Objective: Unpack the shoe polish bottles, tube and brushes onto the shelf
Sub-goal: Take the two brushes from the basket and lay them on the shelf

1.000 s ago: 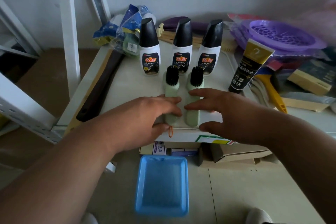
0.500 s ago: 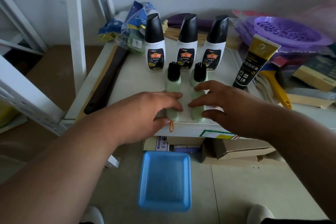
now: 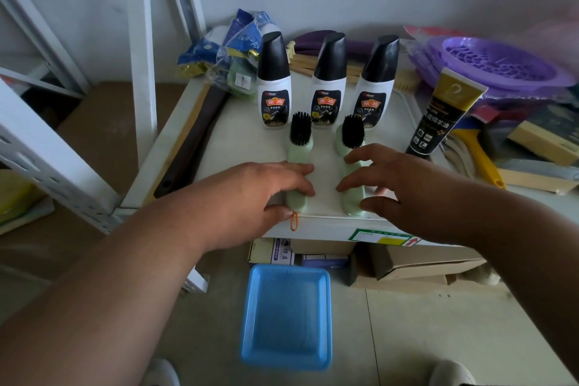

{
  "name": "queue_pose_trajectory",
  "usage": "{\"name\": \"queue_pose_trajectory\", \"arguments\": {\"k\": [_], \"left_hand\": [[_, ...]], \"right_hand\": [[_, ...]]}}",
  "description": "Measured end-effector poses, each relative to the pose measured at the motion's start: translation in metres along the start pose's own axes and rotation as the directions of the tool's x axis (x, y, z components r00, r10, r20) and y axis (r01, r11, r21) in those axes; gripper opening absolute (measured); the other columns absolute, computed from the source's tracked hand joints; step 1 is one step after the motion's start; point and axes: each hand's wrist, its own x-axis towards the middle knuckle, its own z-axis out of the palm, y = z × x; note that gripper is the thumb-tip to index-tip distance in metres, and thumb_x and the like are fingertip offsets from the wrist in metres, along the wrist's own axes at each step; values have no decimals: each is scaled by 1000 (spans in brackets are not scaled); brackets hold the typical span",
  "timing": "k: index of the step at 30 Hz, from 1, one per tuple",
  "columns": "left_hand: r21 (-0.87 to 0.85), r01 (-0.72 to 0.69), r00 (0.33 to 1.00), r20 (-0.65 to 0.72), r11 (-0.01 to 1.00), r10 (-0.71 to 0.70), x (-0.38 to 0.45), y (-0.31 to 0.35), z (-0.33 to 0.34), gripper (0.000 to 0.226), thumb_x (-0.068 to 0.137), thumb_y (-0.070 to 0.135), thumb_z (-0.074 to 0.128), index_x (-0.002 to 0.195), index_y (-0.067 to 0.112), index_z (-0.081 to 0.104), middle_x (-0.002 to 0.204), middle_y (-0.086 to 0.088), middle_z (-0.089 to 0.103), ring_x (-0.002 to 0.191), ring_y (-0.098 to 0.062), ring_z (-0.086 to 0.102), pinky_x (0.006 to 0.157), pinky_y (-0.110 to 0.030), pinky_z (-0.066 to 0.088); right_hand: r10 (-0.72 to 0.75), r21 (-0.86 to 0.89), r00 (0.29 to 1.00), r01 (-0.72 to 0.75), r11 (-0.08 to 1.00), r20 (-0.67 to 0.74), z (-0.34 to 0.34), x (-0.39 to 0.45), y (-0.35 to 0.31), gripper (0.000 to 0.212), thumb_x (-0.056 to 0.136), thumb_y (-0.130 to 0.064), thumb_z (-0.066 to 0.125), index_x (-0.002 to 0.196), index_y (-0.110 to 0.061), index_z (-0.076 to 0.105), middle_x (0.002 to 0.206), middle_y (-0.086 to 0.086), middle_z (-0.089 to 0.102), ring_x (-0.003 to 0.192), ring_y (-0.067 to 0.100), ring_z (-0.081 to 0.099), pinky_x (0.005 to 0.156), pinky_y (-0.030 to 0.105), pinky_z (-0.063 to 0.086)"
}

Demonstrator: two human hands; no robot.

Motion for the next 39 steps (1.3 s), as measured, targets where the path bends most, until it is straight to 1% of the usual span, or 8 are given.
{"name": "queue_pose_trajectory", "arguments": {"k": [6, 8, 11, 15, 18, 26, 34, 39], "left_hand": [[-13, 15, 1000, 12, 1000, -15, -1, -1, 0, 48, 99, 26, 74, 136, 54, 61, 160, 45, 33, 147, 10, 37, 124, -31, 35], [-13, 12, 1000, 14, 1000, -12, -1, -1, -1, 48, 99, 27, 74, 137, 54, 61, 160, 45, 33, 148, 11, 36, 124, -30, 34], [-2, 10, 1000, 19, 1000, -10, -1, 0, -1, 48, 100, 26, 74, 138, 52, 61, 161, 43, 33, 148, 10, 36, 124, -31, 34], [4, 9, 1000, 25, 1000, -9, -1, 2, -2, 48, 100, 25, 74, 139, 50, 62, 161, 42, 33, 149, 8, 36, 124, -29, 33], [16, 9, 1000, 25, 1000, -10, -1, 3, -3, 48, 100, 24, 74, 140, 49, 62, 162, 41, 33, 148, 9, 37, 123, -25, 32], [30, -1, 1000, 25, 1000, 0, -1, 3, -3, 49, 100, 24, 74, 140, 48, 62, 162, 40, 33, 149, 7, 38, 123, -32, 36], [32, -13, 1000, 27, 999, 12, 0, 0, -3, 56, 99, 27, 73, 145, 55, 56, 162, 44, 30, 149, 10, 35, 124, -33, 35], [48, -28, 999, 37, 998, 26, 0, -1, -3, 59, 99, 30, 73, 147, 58, 52, 162, 45, 28, 149, 11, 33, 124, -30, 34]], "right_hand": [[-8, -5, 1000, 8, 1000, -12, 1, -2, 4, 36, 94, -31, 71, 124, -50, 65, 146, -24, 40, 99, -3, 61, 85, 12, 42], [-10, -2, 1000, 10, 1000, -14, 2, -1, 5, 36, 94, -31, 71, 124, -51, 65, 146, -24, 40, 99, -3, 61, 85, 14, 42], [-11, -2, 1000, 11, 1000, -9, 3, -1, 6, 36, 94, -32, 70, 124, -51, 65, 146, -26, 39, 99, -5, 60, 83, 9, 40], [-17, -5, 1000, 17, 1000, -15, 3, -1, 6, 37, 94, -32, 70, 125, -51, 65, 148, -25, 39, 97, -7, 58, 83, 12, 41], [-17, -10, 1000, 17, 1000, -10, 3, 0, 6, 38, 94, -32, 70, 126, -51, 64, 148, -24, 39, 97, -9, 57, 79, 5, 37], [-9, -7, 1000, 9, 1000, -2, 2, -2, 4, 38, 94, -32, 69, 127, -51, 63, 148, -25, 39, 99, -6, 59, 77, 4, 37], [0, -11, 1000, 1, 1000, 8, 0, -3, 1, 38, 96, -32, 68, 128, -50, 63, 149, -24, 38, 103, -3, 60, 83, 7, 38], [4, -22, 1000, -4, 1000, 6, -2, -4, -2, 38, 96, -30, 68, 129, -48, 63, 150, -23, 38, 105, 0, 59, 90, 17, 44]]}}
